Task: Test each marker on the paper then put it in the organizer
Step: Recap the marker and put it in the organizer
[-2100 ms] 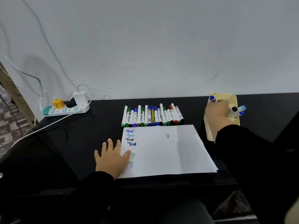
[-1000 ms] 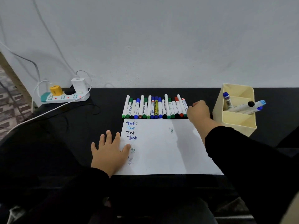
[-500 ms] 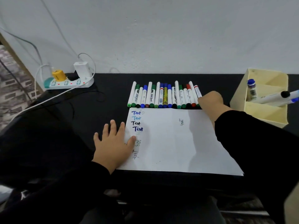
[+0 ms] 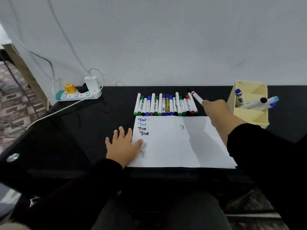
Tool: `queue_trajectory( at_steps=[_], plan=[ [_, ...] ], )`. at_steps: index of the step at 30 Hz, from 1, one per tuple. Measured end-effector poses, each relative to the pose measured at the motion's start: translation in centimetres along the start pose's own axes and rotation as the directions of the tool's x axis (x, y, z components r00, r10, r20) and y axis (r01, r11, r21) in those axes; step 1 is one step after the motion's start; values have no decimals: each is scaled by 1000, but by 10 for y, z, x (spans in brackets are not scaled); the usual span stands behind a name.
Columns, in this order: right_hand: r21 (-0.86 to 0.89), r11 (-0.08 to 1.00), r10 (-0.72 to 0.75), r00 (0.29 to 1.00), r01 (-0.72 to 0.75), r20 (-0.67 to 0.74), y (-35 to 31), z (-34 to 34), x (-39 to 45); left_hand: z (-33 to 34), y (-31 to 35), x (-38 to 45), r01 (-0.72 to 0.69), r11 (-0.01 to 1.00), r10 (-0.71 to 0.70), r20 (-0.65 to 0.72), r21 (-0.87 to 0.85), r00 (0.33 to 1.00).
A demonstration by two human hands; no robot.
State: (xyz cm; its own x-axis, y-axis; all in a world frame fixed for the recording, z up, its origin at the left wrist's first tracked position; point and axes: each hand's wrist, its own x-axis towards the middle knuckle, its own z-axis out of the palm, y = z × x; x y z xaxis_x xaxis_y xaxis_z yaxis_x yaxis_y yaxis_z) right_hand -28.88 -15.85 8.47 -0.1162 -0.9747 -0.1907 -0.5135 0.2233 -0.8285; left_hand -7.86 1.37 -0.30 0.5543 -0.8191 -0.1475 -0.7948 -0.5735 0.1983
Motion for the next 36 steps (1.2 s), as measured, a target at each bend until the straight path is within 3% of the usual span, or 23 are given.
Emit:
queue_trajectory(
  at_steps=[5, 8, 12, 15, 21, 25, 28, 32, 36],
  plan=[
    [79, 997, -3, 996, -4, 87, 2, -6, -40, -12, -2, -12, -16, 965, 7, -35, -262, 999],
    [97, 992, -90, 983, 75, 162, 1, -13, -62, -23, 4, -26, -123, 945, 97, -101, -302, 990],
    [104, 987, -149, 955, 126, 257, -9, -16, -90, -47, 23, -50, -338, 787, 281, -187, -516, 941],
    [177, 975, -181, 937, 132, 299, -17, -16, -100, -59, 31, -58, -417, 752, 328, -259, -510, 908],
    [413, 910, -133, 927, -25, 350, -21, -1, -110, -72, 26, -56, -351, 804, 272, -228, -480, 935],
    [511, 842, -33, 928, -175, 371, -22, 14, -118, -78, 26, -59, -304, 852, 279, -123, -426, 952],
    [445, 870, 0, 903, -211, 430, -22, 23, -125, -80, 28, -62, -315, 851, 313, -76, -420, 947],
    [266, 958, -25, 894, -105, 447, -21, 37, -138, -81, 36, -64, -348, 776, 355, -92, -526, 930],
    [286, 955, -47, 912, -78, 407, -23, 39, -139, -82, 38, -63, -275, 718, 325, -42, -639, 945]
  ],
)
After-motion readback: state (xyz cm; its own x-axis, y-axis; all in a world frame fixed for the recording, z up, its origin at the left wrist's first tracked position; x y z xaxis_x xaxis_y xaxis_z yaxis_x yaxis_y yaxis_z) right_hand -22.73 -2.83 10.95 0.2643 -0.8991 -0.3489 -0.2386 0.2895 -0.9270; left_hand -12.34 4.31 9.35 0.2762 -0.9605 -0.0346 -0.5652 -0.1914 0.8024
